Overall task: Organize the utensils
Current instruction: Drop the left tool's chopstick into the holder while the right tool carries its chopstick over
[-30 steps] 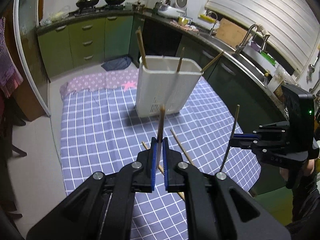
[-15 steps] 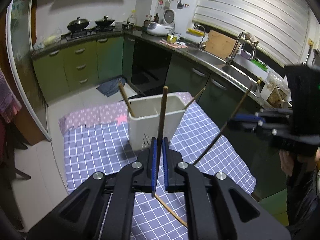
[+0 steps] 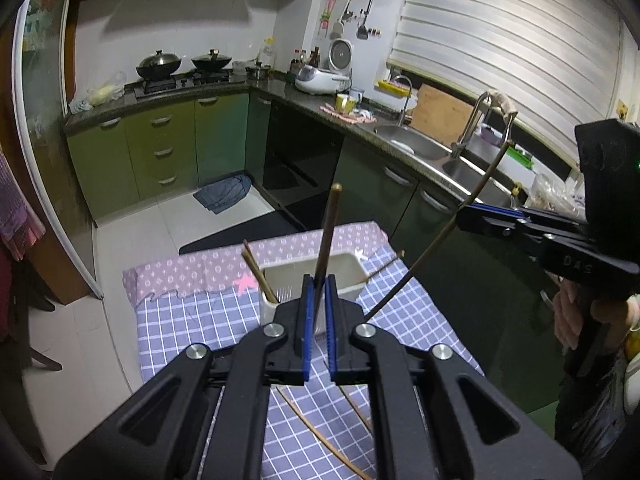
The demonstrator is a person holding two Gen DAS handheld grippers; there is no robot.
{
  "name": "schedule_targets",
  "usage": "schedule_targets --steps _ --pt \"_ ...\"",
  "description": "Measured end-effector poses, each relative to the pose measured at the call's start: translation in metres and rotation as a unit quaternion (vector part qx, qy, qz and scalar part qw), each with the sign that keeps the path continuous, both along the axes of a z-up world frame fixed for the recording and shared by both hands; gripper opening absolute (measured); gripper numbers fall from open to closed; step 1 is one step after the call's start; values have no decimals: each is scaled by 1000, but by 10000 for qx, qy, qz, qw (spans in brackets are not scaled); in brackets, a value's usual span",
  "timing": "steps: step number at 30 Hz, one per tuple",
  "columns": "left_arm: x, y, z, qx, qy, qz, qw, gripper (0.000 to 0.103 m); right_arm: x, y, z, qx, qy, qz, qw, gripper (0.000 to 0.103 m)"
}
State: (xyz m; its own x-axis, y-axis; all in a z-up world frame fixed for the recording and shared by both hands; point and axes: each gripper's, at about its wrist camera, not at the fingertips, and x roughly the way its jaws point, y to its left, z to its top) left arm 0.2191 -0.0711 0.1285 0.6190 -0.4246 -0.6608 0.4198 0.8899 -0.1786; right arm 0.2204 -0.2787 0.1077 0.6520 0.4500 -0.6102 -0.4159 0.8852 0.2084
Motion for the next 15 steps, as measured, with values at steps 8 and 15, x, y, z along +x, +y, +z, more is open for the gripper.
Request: schedule_targets --steps 8,15 --pt "15 -3 38 -28 -365 115 9993 5 26 -9 21 64 -182 -217 9996 6" --pt "37 -10 48 -36 -482 206 9986 5 51 -11 12 -43 -187 -427 9989 6"
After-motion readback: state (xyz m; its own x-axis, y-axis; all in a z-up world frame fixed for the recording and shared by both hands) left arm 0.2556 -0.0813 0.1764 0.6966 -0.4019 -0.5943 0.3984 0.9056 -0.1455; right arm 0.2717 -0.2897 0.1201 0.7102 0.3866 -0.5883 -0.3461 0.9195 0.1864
